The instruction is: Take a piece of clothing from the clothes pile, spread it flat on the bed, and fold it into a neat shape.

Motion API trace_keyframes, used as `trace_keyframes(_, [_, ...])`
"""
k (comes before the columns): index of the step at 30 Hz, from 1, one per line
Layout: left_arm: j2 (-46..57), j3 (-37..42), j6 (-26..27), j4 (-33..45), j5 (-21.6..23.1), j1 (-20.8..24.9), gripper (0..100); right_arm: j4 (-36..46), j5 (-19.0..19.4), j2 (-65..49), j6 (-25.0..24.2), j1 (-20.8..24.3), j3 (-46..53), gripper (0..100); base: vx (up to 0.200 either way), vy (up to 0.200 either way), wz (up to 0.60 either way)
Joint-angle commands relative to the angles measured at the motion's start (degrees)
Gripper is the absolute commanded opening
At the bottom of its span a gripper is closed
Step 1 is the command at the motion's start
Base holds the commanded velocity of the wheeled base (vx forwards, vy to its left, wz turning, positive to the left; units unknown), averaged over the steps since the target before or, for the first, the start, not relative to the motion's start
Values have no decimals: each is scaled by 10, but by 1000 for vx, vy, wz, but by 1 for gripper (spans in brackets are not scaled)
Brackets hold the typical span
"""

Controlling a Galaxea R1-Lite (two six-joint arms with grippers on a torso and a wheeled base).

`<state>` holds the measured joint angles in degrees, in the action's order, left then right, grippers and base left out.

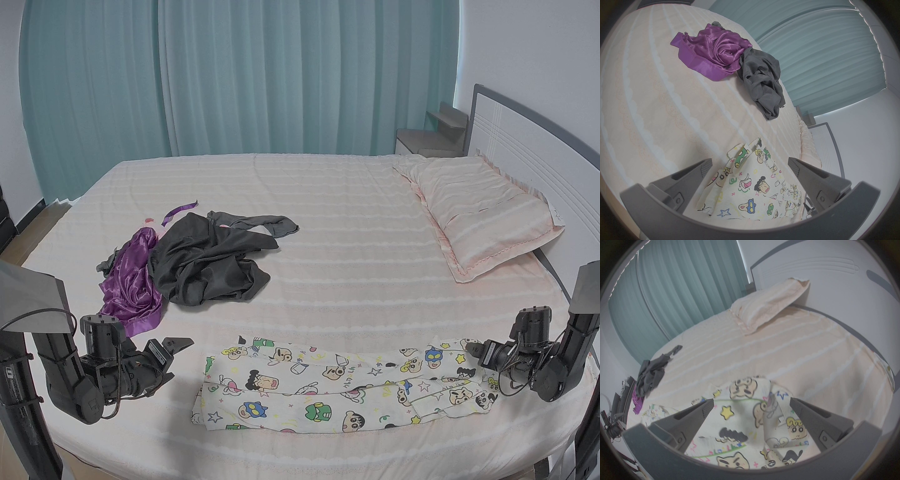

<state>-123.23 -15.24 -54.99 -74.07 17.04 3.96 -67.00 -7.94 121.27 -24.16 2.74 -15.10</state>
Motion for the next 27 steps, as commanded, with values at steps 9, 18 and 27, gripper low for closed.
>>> trace_keyframes(9, [-2, 0, 1, 0, 1, 0, 100, -4, -1, 7, -85, 92, -56, 100, 0, 0, 0])
trace_keyframes(18, [-2, 0, 1, 0, 1, 1, 100, -12, 1, 111, -137, 101, -85, 100, 0, 0, 0])
trace_keyframes(27, [1, 3, 1, 0, 0, 18, 100, -64, 1, 58, -195, 90, -59, 100, 0, 0, 0])
